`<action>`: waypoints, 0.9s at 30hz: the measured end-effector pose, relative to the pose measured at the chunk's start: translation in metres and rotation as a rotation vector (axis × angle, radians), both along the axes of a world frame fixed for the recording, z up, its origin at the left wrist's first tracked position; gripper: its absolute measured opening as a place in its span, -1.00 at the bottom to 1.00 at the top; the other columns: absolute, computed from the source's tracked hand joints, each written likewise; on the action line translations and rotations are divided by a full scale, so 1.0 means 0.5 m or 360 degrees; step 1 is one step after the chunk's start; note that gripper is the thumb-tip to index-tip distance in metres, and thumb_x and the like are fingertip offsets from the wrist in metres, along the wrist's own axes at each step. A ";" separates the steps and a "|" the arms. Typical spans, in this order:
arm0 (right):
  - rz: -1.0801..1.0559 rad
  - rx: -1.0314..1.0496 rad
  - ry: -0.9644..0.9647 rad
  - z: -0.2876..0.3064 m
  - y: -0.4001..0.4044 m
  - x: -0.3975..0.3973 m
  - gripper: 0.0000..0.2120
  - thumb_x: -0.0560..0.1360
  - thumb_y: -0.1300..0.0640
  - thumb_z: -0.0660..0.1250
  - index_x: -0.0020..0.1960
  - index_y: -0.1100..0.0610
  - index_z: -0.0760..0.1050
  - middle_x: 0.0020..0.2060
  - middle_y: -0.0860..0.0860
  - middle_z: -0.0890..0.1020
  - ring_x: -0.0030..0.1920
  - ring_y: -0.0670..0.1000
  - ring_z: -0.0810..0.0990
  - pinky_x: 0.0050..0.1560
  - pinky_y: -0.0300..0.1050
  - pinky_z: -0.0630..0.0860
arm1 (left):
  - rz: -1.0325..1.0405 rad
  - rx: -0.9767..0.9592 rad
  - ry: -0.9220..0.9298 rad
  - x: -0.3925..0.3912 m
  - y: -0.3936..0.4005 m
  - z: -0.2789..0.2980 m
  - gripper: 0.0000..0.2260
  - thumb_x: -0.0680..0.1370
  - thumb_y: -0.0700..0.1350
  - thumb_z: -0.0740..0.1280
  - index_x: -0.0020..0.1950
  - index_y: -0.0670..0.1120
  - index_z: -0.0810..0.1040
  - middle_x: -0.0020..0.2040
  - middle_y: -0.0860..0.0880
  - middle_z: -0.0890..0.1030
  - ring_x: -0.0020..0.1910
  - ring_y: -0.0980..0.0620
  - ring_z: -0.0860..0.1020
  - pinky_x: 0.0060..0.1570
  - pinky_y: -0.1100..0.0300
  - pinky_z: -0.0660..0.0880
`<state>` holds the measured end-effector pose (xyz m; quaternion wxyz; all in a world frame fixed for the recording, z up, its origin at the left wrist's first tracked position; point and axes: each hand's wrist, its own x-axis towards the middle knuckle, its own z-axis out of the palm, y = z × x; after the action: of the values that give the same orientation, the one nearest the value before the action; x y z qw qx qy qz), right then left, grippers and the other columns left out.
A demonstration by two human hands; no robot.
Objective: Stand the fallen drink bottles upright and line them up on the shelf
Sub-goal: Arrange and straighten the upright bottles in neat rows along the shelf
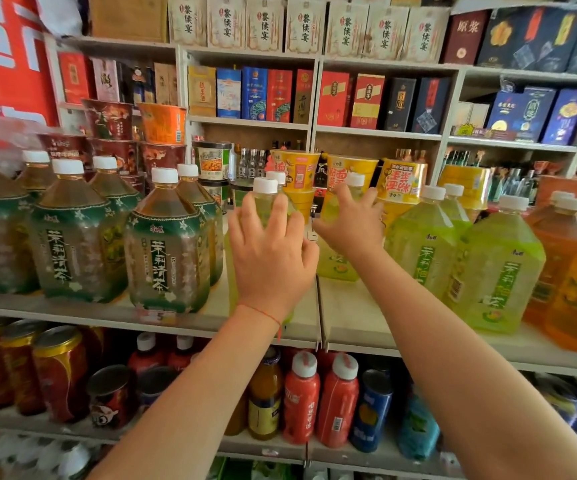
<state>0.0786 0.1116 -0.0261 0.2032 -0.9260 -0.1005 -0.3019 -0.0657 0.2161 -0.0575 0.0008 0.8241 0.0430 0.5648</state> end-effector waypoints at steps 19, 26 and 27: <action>0.0200 -0.0187 -0.0459 0.022 -0.076 -0.176 -0.35 0.56 -0.16 0.27 0.58 0.00 0.18 0.29 0.23 0.44 0.26 0.26 0.45 0.28 0.15 0.39 | -0.0321 0.0011 -0.0017 -0.012 -0.033 -0.021 -0.59 0.52 -0.15 0.31 0.36 -0.21 0.51 0.57 -0.28 0.26 0.58 -0.40 0.08 0.56 -0.27 0.01; 0.0015 0.0637 -0.0271 0.062 -0.183 -0.133 -0.48 0.57 0.12 0.30 0.43 0.28 0.23 0.26 0.22 0.48 0.21 0.22 0.50 0.21 0.13 0.48 | -0.0841 -0.0335 0.0440 0.022 -0.111 -0.022 -0.38 0.55 -0.13 0.35 0.58 -0.09 0.22 0.62 -0.27 0.07 0.61 -0.24 0.05 0.53 -0.04 0.04; 0.0065 0.0744 -0.0110 0.062 -0.190 -0.124 -0.54 0.59 0.10 0.29 0.39 0.26 0.24 0.22 0.19 0.51 0.14 0.20 0.55 0.13 0.16 0.53 | -0.0804 -0.0395 0.0534 0.035 -0.115 -0.020 -0.33 0.56 -0.10 0.35 0.61 -0.02 0.12 0.63 -0.27 -0.01 0.61 -0.24 0.01 0.51 0.00 0.02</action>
<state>0.0166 0.0166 0.0049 0.4146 -0.8407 -0.0534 -0.3443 -0.0479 0.1586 -0.0675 0.2342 0.8840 -0.0948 0.3934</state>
